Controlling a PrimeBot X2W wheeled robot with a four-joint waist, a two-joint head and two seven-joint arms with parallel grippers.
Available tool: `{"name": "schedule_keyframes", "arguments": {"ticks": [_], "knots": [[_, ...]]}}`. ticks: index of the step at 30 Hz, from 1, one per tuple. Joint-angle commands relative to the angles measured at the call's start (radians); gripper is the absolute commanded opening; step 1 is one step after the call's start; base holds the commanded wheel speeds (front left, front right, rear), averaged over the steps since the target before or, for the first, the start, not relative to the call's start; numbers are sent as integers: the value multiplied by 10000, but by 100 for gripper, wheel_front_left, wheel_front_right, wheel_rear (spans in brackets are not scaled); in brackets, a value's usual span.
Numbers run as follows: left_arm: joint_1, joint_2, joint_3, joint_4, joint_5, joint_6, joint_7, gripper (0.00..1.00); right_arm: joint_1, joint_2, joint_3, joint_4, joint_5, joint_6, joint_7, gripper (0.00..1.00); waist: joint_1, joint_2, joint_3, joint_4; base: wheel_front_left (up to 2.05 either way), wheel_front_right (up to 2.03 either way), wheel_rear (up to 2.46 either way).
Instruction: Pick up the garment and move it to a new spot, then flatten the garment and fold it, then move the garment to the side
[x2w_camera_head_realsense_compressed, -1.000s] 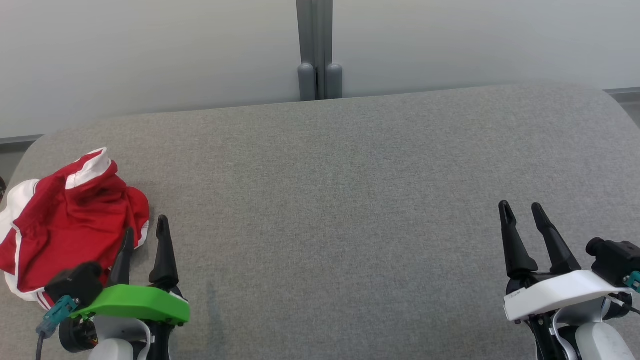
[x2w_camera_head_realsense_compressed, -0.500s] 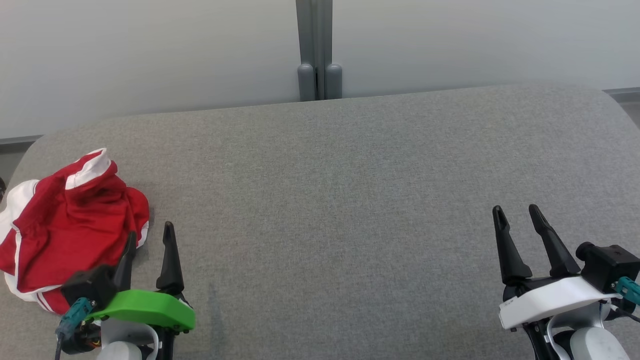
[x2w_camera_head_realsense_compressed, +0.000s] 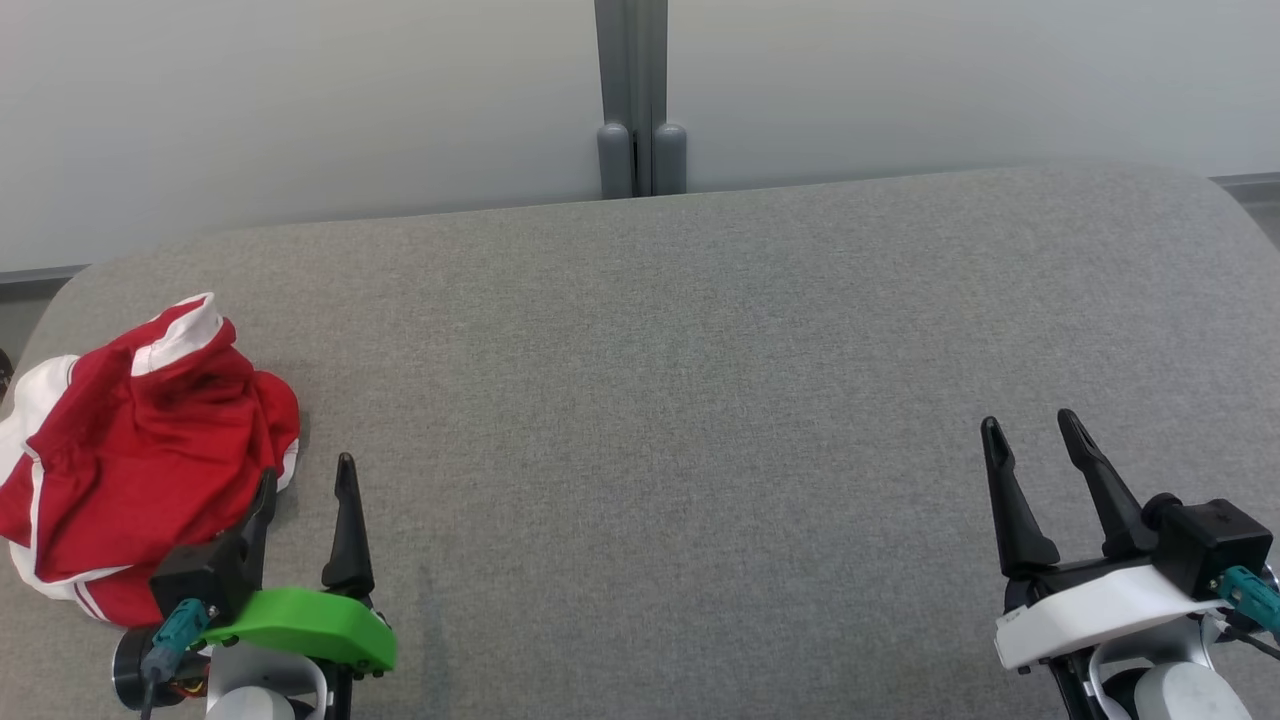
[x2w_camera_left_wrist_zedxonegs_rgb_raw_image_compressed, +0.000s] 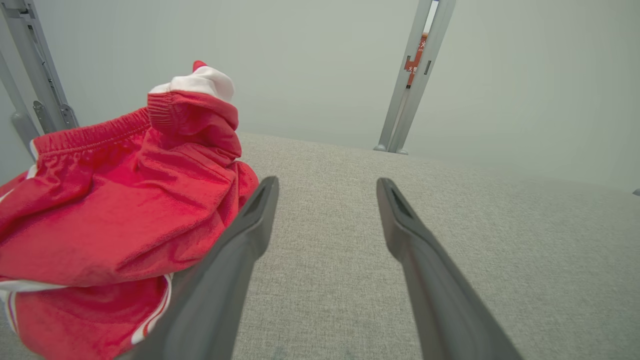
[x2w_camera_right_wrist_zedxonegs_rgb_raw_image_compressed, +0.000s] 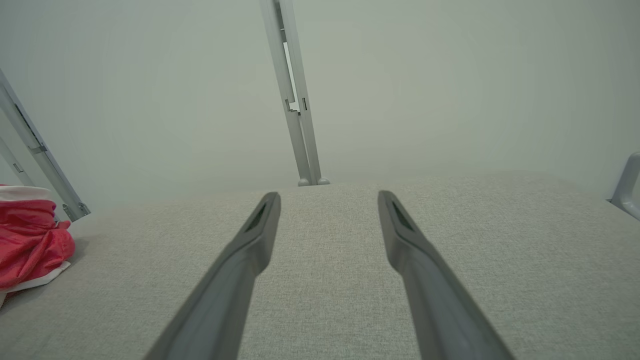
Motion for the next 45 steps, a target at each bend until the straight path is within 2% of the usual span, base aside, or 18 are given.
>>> {"name": "schedule_keyframes", "arguments": {"ticks": [1, 19, 27, 35, 45], "knots": [[-218, 57, -9, 20, 210, 18, -99, 100, 62, -26, -18, -110, -238, 25, -103, 100, -1, 0, 0, 2, 0, 0, 0], [-243, -7, -71, 227, 1364, 110, -441, 100, 263, 4, -43, -246, -1166, 17, -370, 100, -1, 0, 20, 52, 0, 0, 0], [-300, -6, -18, 276, 1660, 89, -517, 100, 325, 14, -90, -291, -1366, 18, -464, 100, -1, 0, 63, 326, 0, 0, 0], [-521, -118, 97, 214, 1416, 132, -505, 100, 276, -45, -43, -462, -1286, 16, -483, 100, -1, 0, 225, 1288, 0, 0, 0], [-554, -179, 320, -38, 1363, 258, -505, 100, 15, -247, 302, -922, -1246, 16, -308, 100, -1, 0, 498, 3217, 0, 0, 0]]}}
